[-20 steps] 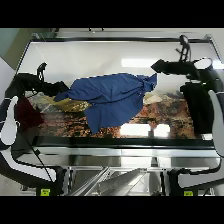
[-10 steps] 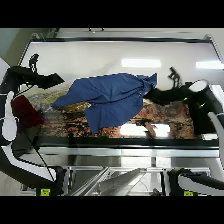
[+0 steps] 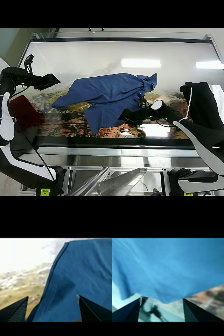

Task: Fold the shirts.

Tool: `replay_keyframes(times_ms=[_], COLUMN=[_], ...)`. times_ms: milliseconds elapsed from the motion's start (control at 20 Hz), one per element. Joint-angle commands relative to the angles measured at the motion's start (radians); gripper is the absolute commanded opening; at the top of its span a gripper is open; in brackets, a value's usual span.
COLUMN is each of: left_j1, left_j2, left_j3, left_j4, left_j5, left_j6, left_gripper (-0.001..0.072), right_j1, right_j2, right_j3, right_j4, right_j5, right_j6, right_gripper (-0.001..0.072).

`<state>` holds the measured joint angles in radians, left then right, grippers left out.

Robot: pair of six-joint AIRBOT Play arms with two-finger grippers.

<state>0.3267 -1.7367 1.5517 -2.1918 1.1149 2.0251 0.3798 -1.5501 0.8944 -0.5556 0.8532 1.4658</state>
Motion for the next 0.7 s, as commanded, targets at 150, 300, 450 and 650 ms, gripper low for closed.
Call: replay_keyframes(times_ms=[150, 300, 450, 650], left_j1=[0.000, 0.000, 0.000, 0.000], left_j2=[0.000, 0.000, 0.000, 0.000], left_j3=[0.001, 0.001, 0.001, 0.001], left_j4=[-0.002, -0.002, -0.002, 0.000], left_j5=[0.040, 0.040, 0.041, 0.070], left_j6=[0.001, 0.001, 0.000, 0.000], left_gripper=[0.0677, 0.0676, 0.0676, 0.0677], right_j1=[0.026, 0.033, 0.031, -0.028], right_j2=[-0.029, -0.045, -0.045, 0.012], right_j3=[-0.006, -0.005, -0.004, -0.004], right_j4=[0.037, 0.134, 0.352, 0.197], right_j5=[-0.060, -0.197, -0.230, -0.087], right_j6=[-0.003, -0.074, -0.286, -0.267], right_gripper=[0.0576, 0.0418, 0.0086, 0.0019])
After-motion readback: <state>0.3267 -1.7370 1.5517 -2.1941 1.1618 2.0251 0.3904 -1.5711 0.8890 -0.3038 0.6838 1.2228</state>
